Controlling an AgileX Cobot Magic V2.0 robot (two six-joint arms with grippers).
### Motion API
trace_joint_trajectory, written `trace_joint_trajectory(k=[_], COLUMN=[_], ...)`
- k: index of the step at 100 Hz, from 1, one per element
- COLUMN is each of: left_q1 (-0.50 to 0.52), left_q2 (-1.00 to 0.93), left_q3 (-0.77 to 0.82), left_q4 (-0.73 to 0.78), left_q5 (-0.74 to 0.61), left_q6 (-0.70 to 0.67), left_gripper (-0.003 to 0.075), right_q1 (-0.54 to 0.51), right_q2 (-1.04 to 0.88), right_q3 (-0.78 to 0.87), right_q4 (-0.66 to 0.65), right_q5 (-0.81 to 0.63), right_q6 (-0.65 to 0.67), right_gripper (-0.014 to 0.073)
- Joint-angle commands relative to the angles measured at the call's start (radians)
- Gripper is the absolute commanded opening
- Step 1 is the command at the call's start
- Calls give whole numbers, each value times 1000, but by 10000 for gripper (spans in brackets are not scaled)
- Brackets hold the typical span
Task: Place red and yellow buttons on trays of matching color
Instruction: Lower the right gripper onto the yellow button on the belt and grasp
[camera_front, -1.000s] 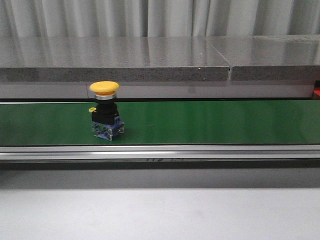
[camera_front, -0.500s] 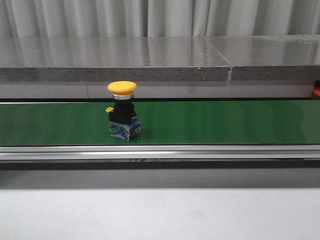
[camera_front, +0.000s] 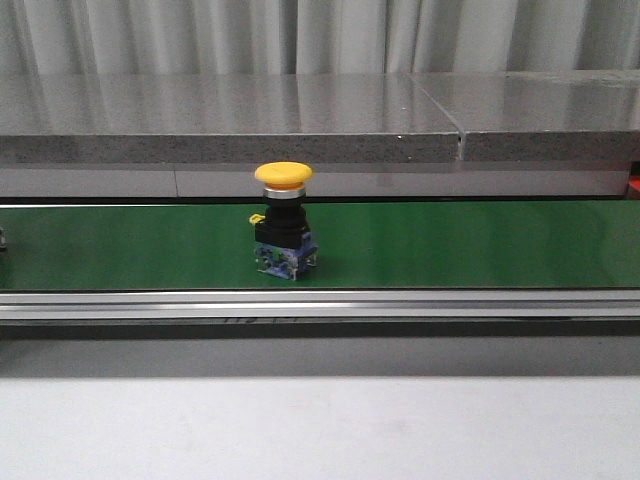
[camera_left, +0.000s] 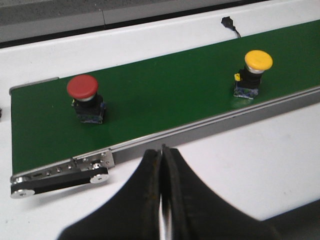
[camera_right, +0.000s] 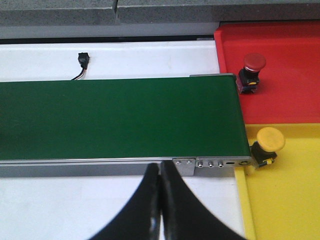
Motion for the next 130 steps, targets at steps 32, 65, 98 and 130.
trace_joint_trajectory(k=[32,65,98,130], left_q1=[-9,-9,-9,-9], left_q2=[-242,-249,-249,-249], left_q3=[138,137,137,137], left_q4=[-27,-22,-22,-22], left_q5=[-51,-51,-51,-51], left_q6=[-5,-5,-5,-5], left_gripper=[-21,-21,-21,-21], right_q1=[158,318,424,523], right_q2=[161,380,622,832], right_q3=[-39,-217,-410,-508], right_q4=[38,38,39,39], right_q5=[-26,30,52,122], right_q6=[-7,-32,-33,-37], right_gripper=[-67,43,660,645])
